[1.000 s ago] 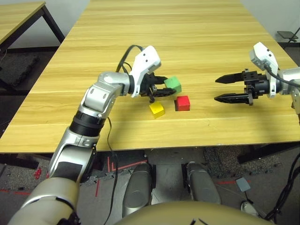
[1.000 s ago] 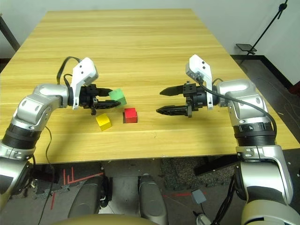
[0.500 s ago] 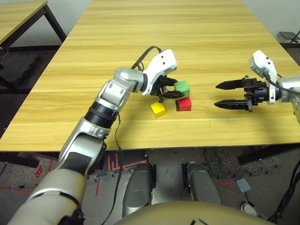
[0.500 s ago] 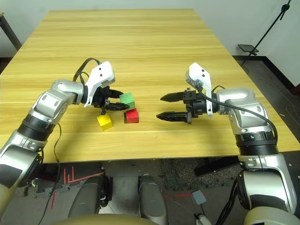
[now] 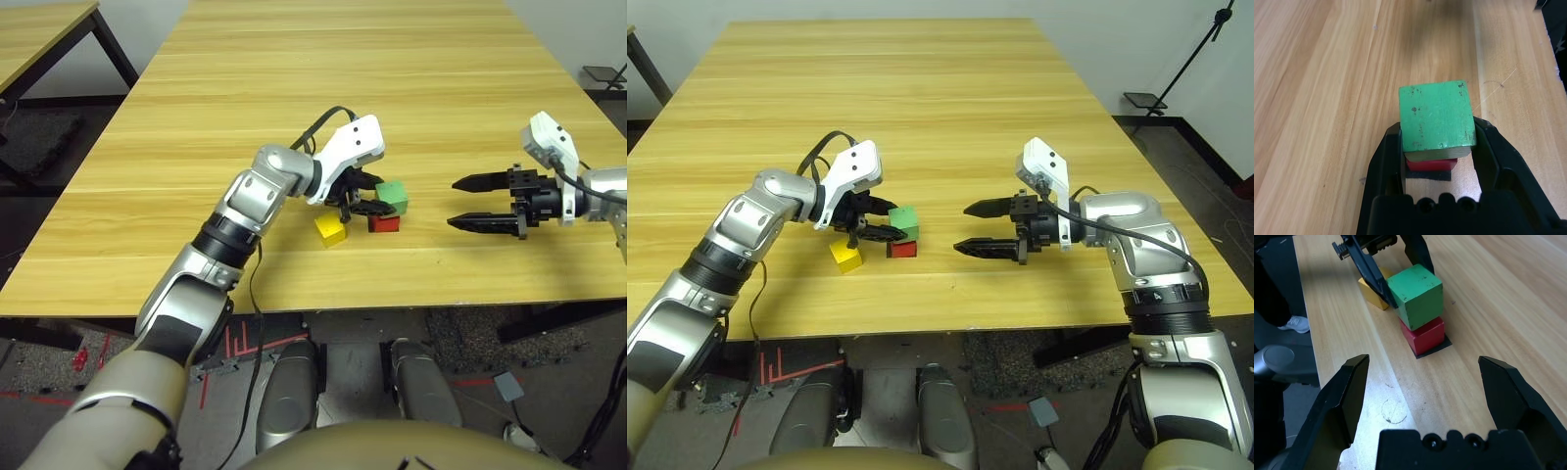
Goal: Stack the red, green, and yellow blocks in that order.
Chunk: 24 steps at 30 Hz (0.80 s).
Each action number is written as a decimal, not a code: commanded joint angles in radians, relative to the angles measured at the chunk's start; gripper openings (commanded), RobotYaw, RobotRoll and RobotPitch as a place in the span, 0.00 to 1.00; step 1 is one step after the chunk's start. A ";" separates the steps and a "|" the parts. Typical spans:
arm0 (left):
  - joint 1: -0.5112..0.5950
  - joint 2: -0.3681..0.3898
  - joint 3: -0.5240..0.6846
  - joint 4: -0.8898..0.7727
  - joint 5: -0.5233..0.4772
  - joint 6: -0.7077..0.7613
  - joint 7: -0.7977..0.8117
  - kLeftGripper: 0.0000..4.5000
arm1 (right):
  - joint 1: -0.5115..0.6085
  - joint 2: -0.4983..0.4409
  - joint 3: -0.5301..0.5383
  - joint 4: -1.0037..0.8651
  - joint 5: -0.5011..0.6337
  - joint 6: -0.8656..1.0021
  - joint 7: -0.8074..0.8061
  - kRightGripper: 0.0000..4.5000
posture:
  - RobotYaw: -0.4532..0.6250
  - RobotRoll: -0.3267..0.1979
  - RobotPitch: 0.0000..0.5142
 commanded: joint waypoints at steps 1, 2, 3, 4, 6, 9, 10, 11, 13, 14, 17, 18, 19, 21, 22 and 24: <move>-0.001 -0.003 -0.016 0.019 0.017 -0.018 -0.014 0.46 | 0.019 -0.018 -0.013 -0.023 0.012 0.013 -0.012 1.00 | 0.53 0.47 0.17; 0.001 -0.003 -0.017 0.022 0.019 -0.022 -0.016 0.46 | 0.021 -0.020 -0.015 -0.025 0.013 0.015 -0.014 1.00 | 0.53 0.46 0.17; 0.003 -0.004 -0.018 0.024 0.020 -0.025 -0.018 0.46 | 0.023 -0.022 -0.016 -0.027 0.015 0.016 -0.016 1.00 | 0.53 0.46 0.18; 0.004 -0.005 -0.018 0.025 0.021 -0.027 -0.019 0.46 | 0.025 -0.023 -0.017 -0.029 0.017 0.017 -0.019 1.00 | 0.53 0.46 0.18; 0.005 -0.008 -0.018 0.027 0.022 -0.029 -0.021 0.46 | 0.028 -0.027 -0.019 -0.033 0.022 0.020 -0.023 1.00 | 0.53 0.46 0.18; 0.005 -0.016 -0.017 0.030 0.025 -0.032 -0.021 0.46 | 0.032 -0.033 -0.021 -0.039 0.026 0.025 -0.029 1.00 | 0.52 0.45 0.19; 0.004 -0.020 -0.016 0.036 0.026 -0.036 -0.020 0.46 | 0.032 -0.034 -0.022 -0.043 0.028 0.030 -0.031 1.00 | 0.52 0.45 0.19; 0.003 -0.022 -0.016 0.040 0.028 -0.039 -0.019 0.46 | 0.033 -0.035 -0.024 -0.045 0.029 0.033 -0.032 1.00 | 0.52 0.45 0.20; 0.001 -0.026 -0.015 0.047 0.030 -0.043 -0.020 0.46 | 0.036 -0.038 -0.026 -0.051 0.033 0.041 -0.034 1.00 | 0.52 0.44 0.20; 0.001 -0.027 -0.015 0.050 0.031 -0.044 -0.020 0.46 | 0.037 -0.039 -0.027 -0.052 0.034 0.042 -0.034 1.00 | 0.51 0.44 0.20; 0.004 -0.029 -0.014 0.059 0.037 -0.054 -0.021 0.53 | 0.039 -0.040 -0.028 -0.056 0.036 0.045 -0.036 1.00 | 0.51 0.44 0.20; 0.005 -0.028 -0.015 0.063 0.038 -0.058 -0.021 0.62 | 0.039 -0.041 -0.029 -0.056 0.036 0.046 -0.037 1.00 | 0.51 0.44 0.20; 0.006 -0.027 -0.016 0.066 0.041 -0.063 -0.022 0.67 | 0.039 -0.041 -0.029 -0.057 0.036 0.046 -0.038 1.00 | 0.51 0.44 0.20; 0.009 -0.026 -0.015 0.069 0.045 -0.073 -0.021 0.83 | 0.040 -0.041 -0.029 -0.058 0.037 0.047 -0.038 1.00 | 0.52 0.44 0.20; 0.012 -0.025 -0.012 0.068 0.048 -0.077 -0.020 0.90 | 0.040 -0.040 -0.030 -0.058 0.038 0.048 -0.039 1.00 | 0.52 0.44 0.20; 0.018 -0.019 -0.007 0.052 0.049 -0.072 -0.016 1.00 | 0.042 -0.041 -0.030 -0.057 0.038 0.046 -0.038 1.00 | 0.52 0.44 0.20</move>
